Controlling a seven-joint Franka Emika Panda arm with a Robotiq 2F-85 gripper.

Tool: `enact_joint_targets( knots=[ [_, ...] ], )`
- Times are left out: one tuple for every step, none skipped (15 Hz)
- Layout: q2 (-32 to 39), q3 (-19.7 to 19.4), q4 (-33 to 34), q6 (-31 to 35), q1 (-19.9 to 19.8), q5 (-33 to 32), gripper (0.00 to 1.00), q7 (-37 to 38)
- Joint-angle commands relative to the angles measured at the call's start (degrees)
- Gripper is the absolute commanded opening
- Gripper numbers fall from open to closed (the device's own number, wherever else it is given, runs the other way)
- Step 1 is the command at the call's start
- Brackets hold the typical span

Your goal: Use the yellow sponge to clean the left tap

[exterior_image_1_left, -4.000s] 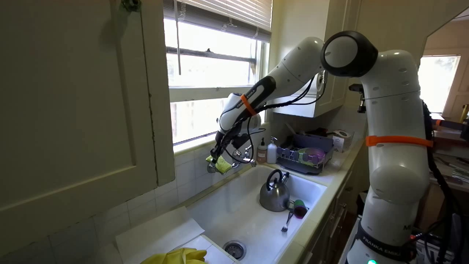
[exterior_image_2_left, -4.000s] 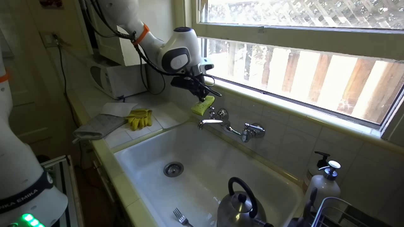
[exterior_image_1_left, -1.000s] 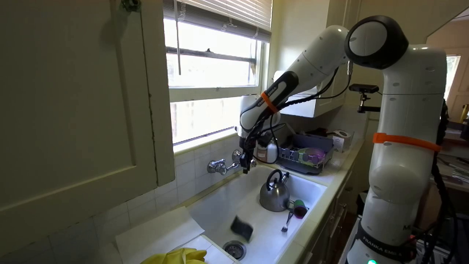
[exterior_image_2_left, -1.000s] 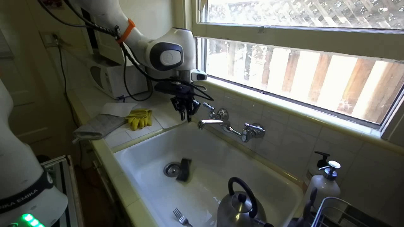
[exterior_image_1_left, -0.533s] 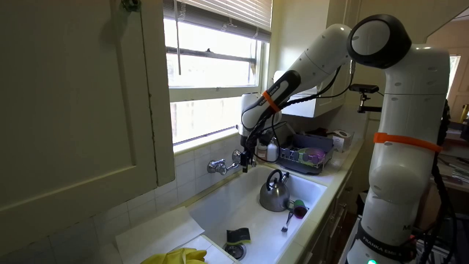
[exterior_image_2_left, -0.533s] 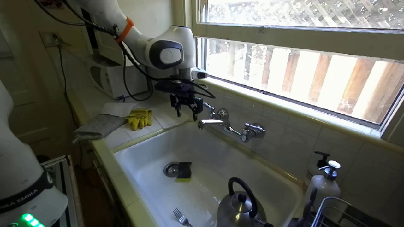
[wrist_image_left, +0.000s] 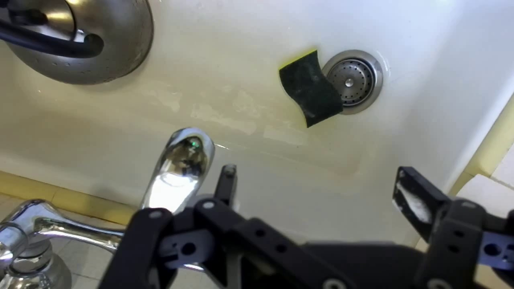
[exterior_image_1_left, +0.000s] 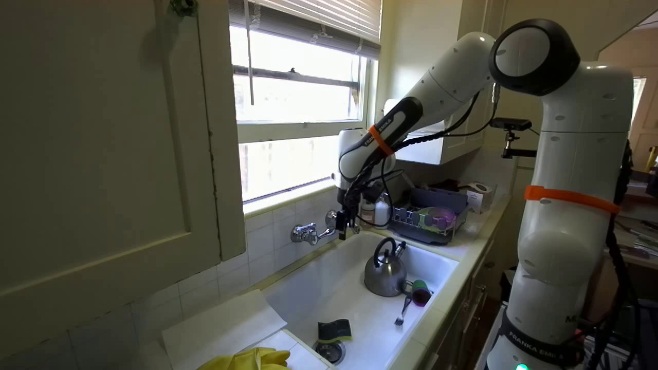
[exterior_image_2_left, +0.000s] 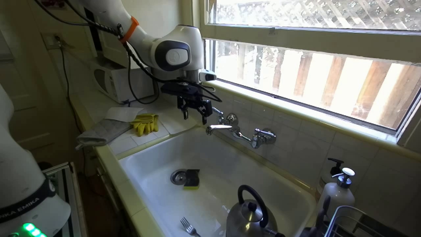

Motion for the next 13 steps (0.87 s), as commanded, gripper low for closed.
enact_joint_targets(
  knots=[
    [-3.8,-0.2,-0.8,-3.7,0.5,0.9,1.0,4.9],
    [-4.4,-0.3,-0.7,-4.4,0.5,0.4,1.0,6.1],
    [-5.0,-0.3,-0.5,-5.4,0.5,-0.4,1.0,7.5],
    [-5.4,-0.3,-0.1,-6.2,0.5,-0.4,1.0,8.7],
    [-5.9,-0.3,0.3,-7.3,0.5,-0.5,1.0,10.1],
    [-6.4,-0.3,0.6,-8.1,0.5,-0.7,1.0,11.1],
    [-6.8,-0.3,0.9,-9.0,0.5,-0.3,1.0,11.6],
    [-7.2,-0.3,1.1,-9.7,0.5,-0.2,1.0,12.4],
    [-7.4,-0.2,1.4,-10.1,0.5,-0.1,1.0,12.8],
    [-6.2,-0.5,1.2,-7.8,0.5,-0.1,1.0,10.8],
    [-6.4,-0.5,1.4,-7.9,0.5,-0.1,1.0,11.0],
    [-6.4,-0.5,1.4,-7.9,0.5,-0.1,1.0,11.0],
    [-6.3,-0.5,1.4,-7.9,0.5,-0.1,1.0,11.0]
  ],
)
